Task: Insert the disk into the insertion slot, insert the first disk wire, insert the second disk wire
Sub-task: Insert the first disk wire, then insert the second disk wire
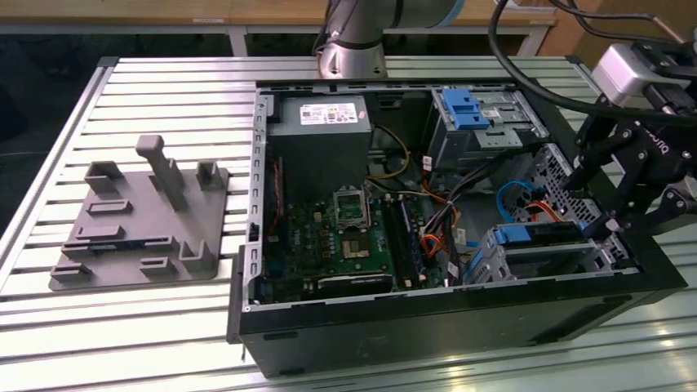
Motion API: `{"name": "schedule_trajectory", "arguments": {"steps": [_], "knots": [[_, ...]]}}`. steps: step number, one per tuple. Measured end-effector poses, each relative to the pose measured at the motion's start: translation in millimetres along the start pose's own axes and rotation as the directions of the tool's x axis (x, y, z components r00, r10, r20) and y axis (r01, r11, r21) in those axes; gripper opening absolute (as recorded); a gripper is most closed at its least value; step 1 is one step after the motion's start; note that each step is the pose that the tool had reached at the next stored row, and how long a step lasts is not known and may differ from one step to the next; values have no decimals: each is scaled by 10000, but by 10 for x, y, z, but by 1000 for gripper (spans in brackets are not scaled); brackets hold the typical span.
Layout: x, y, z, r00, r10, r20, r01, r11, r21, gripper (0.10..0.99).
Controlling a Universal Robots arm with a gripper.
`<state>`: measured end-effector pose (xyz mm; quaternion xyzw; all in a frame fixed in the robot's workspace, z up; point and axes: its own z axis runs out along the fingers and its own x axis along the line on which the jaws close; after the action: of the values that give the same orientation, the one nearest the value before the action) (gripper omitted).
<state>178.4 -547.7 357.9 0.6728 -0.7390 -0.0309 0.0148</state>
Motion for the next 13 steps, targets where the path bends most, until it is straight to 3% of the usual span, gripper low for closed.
{"name": "schedule_trajectory", "arguments": {"steps": [1, 13], "knots": [[-1, 0, 1, 10000, 0, -6, 0, 10000, 1, 647], [-1, 0, -1, 10000, 3, -37, -3, 10000, 3, 647]]}}
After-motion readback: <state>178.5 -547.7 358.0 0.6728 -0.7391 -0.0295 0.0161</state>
